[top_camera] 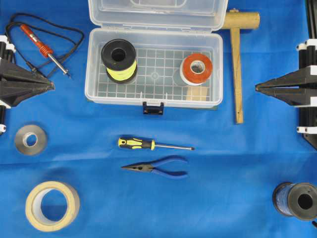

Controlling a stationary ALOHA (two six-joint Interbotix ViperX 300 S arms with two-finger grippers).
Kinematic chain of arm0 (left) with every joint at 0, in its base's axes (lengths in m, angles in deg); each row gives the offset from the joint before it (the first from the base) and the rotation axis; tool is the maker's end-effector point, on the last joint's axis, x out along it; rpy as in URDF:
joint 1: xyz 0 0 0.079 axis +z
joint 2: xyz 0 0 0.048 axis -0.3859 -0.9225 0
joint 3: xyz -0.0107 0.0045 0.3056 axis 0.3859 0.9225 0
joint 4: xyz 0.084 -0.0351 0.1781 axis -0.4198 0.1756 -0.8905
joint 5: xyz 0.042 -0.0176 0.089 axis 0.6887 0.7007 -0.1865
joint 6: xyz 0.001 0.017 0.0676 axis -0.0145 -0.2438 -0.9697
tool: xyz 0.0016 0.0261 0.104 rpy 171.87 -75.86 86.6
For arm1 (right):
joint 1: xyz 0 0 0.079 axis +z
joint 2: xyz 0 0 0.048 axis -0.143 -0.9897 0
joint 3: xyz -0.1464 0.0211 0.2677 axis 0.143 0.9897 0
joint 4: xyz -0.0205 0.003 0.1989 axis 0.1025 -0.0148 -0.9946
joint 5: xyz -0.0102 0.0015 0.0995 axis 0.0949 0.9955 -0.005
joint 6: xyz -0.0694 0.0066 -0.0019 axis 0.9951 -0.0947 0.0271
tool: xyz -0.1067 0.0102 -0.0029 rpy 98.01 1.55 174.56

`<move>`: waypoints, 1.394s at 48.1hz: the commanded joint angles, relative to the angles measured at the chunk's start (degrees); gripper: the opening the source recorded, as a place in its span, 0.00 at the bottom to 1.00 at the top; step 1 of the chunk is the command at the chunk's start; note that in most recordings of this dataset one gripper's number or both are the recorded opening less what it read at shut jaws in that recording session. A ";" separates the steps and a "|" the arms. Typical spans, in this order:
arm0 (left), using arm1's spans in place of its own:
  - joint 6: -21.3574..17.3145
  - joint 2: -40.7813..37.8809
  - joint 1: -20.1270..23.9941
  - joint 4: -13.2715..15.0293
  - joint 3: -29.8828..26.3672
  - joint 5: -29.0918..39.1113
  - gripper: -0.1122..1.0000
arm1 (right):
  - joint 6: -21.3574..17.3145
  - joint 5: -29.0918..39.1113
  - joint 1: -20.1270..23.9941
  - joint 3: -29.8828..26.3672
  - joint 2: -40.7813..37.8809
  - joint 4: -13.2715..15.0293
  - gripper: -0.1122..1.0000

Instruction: Close the tool box with the left arm.

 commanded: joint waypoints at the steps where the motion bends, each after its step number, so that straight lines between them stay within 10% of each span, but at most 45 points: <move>1: 0.18 -0.70 0.35 2.02 -1.93 -0.35 0.10 | 0.26 -0.09 -0.35 -2.37 -0.53 0.00 0.10; 12: -0.79 -1.93 1.93 2.02 -5.27 2.02 0.10 | 0.26 4.04 -1.58 -4.31 -1.93 0.00 0.10; 34: -4.92 -9.84 20.13 1.76 -22.50 25.22 0.11 | 0.26 6.06 -2.55 -4.31 -2.11 -0.09 0.10; 51: -12.30 -25.84 30.59 1.76 -35.86 33.31 0.86 | 0.26 8.00 -2.64 -4.22 -2.20 0.00 0.10; 67: -13.10 -44.30 35.68 0.35 -53.61 43.95 0.90 | 0.09 8.79 -2.64 -3.96 -3.16 0.00 0.10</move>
